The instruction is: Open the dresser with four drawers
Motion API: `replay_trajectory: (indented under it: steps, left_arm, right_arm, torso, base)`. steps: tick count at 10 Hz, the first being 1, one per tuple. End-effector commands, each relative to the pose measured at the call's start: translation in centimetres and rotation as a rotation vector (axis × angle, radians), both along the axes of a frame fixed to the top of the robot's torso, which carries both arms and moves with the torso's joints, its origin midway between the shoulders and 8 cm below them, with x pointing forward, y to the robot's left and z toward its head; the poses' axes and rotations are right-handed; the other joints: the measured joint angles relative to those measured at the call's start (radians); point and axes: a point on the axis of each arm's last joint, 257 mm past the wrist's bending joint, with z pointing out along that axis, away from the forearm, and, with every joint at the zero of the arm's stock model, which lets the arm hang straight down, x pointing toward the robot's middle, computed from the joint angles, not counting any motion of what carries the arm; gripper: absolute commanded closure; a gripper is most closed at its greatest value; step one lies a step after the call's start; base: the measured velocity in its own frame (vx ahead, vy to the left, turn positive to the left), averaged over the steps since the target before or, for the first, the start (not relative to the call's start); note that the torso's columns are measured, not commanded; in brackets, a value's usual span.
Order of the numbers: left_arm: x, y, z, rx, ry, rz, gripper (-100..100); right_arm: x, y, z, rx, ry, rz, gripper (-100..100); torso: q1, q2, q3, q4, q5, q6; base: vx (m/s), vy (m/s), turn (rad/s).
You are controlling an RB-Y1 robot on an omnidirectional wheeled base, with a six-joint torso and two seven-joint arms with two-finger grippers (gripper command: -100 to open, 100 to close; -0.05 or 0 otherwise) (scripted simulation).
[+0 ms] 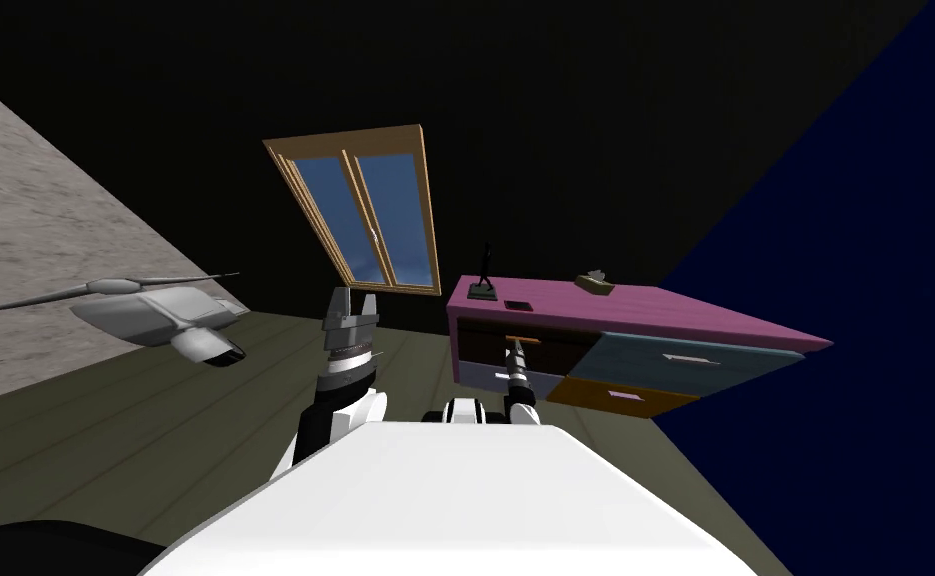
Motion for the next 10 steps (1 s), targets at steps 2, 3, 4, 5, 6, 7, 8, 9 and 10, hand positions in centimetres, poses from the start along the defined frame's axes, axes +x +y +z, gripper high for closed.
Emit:
replay_trajectory:
  steps: [2,3,4,5,6,7,8,9,10]
  left_arm:
    - [0.0,0.0,0.0,0.000,0.000,0.000,0]
    - [0.0,0.0,0.0,0.000,0.000,0.000,0]
    - [0.0,0.0,0.0,0.000,0.000,0.000,0]
    - [0.0,0.0,0.0,0.000,0.000,0.000,0]
    - [0.0,0.0,0.0,0.000,0.000,0.000,0]
    - [0.0,0.0,0.0,0.000,0.000,0.000,0]
    - [0.0,0.0,0.0,0.000,0.000,0.000,0]
    - [0.0,0.0,0.0,0.000,0.000,0.000,0]
    - [0.0,0.0,0.0,0.000,0.000,0.000,0]
  right_arm:
    - [0.6,0.3,0.4,-0.026,-0.030,-0.006,-100]
    - [1.6,0.0,1.1,-0.026,-0.033,-0.004,-100]
    - [1.1,0.1,0.7,-0.025,-0.034,-0.008,-100]
    - [1.2,0.1,0.7,-0.026,-0.033,-0.006,100]
    - [1.0,0.7,1.0,-0.025,-0.035,0.003,100]
    - [1.0,0.8,1.1,-0.025,-0.036,0.006,100]
    - [0.9,1.1,1.2,-0.025,-0.037,0.010,100]
    - [0.8,1.3,1.3,-0.025,-0.038,0.015,100]
    - [0.8,1.2,1.3,-0.024,-0.037,0.012,100]
  torso:
    - [0.000,0.000,0.000,0.000,0.000,0.000]
    - [0.001,0.000,0.000,0.000,0.000,0.000]
    - [0.001,-0.003,-0.002,-0.001,0.000,0.000]
    - [0.001,-0.001,-0.001,-0.001,0.000,0.000]
    - [0.000,0.001,0.001,0.000,0.000,0.000]
    - [0.002,0.008,0.005,0.002,0.000,0.001]
    - [0.001,0.011,0.007,0.003,0.000,0.000]
    - [0.000,0.007,0.005,0.002,0.000,0.000]
    - [0.001,0.002,0.001,0.001,0.000,0.000]
  base:
    - [0.005,-0.021,0.041]
    - [0.062,-0.007,-0.024]
    - [0.041,-0.004,-0.002]
    - [0.006,-0.001,0.001]
    - [-0.113,0.023,-0.057]
    - [-0.198,0.011,-0.060]
    - [-0.201,-0.002,-0.042]
    - [-0.200,0.021,-0.042]
    - [-0.095,0.014,-0.012]
